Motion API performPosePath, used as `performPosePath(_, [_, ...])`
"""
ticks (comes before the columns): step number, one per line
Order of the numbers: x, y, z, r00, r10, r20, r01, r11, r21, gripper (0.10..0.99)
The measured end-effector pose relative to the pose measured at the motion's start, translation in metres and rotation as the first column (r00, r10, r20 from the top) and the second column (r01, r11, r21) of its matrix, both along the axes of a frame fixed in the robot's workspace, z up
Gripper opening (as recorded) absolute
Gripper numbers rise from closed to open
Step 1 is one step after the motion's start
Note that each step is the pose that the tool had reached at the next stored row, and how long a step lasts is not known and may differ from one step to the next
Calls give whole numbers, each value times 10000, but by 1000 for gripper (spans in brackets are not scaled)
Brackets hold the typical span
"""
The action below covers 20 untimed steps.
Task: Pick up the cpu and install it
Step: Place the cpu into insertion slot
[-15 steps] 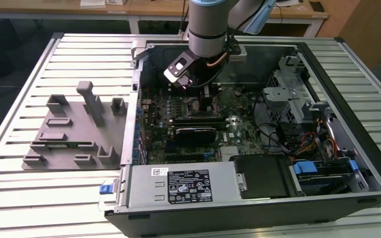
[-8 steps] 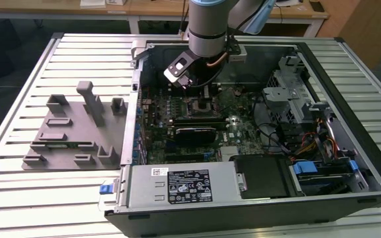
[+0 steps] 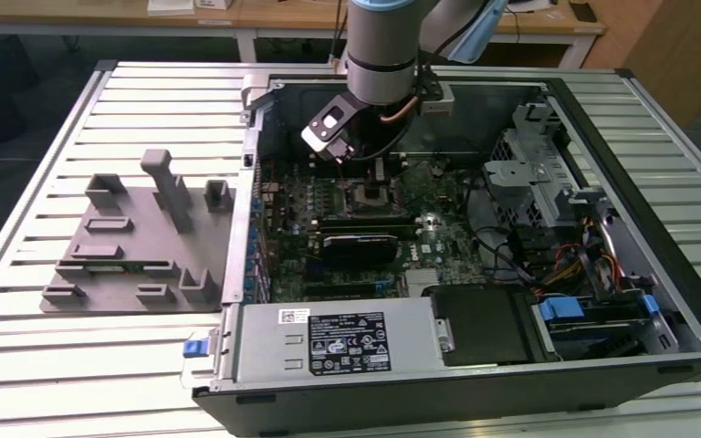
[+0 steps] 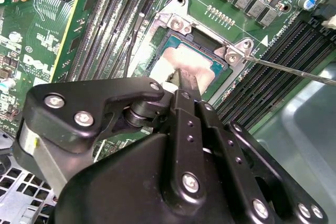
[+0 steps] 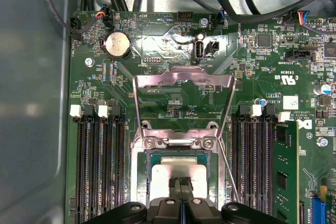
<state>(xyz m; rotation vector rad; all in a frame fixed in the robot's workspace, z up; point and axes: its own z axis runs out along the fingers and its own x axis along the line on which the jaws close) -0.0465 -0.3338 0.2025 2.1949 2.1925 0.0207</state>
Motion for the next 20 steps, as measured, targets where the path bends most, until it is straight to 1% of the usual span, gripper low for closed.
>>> performPosePath(11, [-1, -2, -51, 10000, 0, -7, 0, 10000, -11, 106])
performPosePath(17, [0, 0, -56, 10000, 0, -2, 0, 10000, -3, 106])
performPosePath(20, [1, 1, -46, 10000, 0, 8, 0, 10000, 9, 106])
